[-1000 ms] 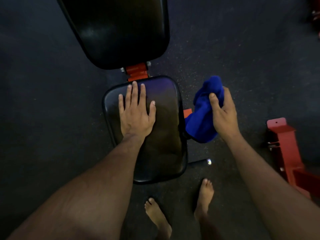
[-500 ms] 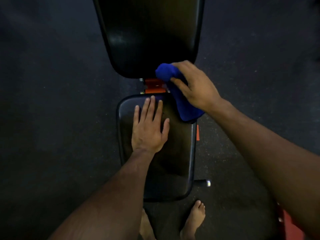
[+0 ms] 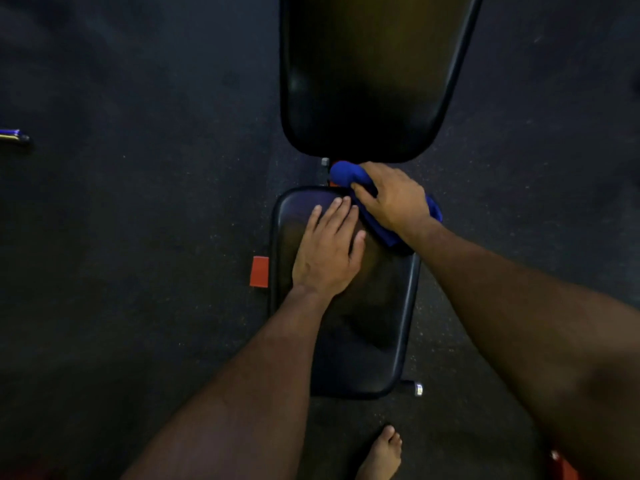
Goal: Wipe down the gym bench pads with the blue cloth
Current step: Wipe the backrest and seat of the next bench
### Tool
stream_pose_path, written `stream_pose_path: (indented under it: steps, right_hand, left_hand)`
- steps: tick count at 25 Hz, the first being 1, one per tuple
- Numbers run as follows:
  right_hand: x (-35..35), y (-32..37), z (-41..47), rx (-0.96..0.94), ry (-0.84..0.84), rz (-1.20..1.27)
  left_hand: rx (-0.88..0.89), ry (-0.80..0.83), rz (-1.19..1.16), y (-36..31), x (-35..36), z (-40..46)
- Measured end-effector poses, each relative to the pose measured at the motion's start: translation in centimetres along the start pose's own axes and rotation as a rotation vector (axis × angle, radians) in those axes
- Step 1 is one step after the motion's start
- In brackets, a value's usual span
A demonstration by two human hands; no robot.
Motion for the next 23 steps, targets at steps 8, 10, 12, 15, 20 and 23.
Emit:
stream_pose_path:
  steps: [8,10,12,15,20,23]
  right_hand:
    - [-0.1,0.0,3.2,0.041,0.348,0.145]
    - [1.3,2.3,4.4,-0.02,0.36,0.168]
    - [3.5,4.8,6.1,-0.045,0.396,0.148]
    - [6.4,8.9,7.6,-0.086,0.498,0.114]
    - [4.7,7.9,6.2,-0.163,0.425,0.172]
    - [1.6,4.6,3.6,-0.238,0.348,0.209]
  left_hand:
    - [-0.081,-0.001,0.092,2.4,0.4,-5.8]
    - [-0.08,0.001,0.074,2.6,0.6,-5.7]
    - [-0.08,-0.008,0.056,2.5,0.7,-5.8]
    - [-0.084,0.004,0.068,2.9,0.5,-5.9]
    - [-0.085,-0.007,0.054,2.6,0.5,-5.8]
    - [-0.074,-0.036,0.071,2.8,0.5,-5.8]
Point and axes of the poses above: each hand's wrist, its own z-axis towards the middle knuckle, its own x-axis out of the palm, y = z × x, the point moved 8 cm from there along z, towards the middle knuckle, and after that the axes turned 10 degrees about z, right-handed, at the moved point
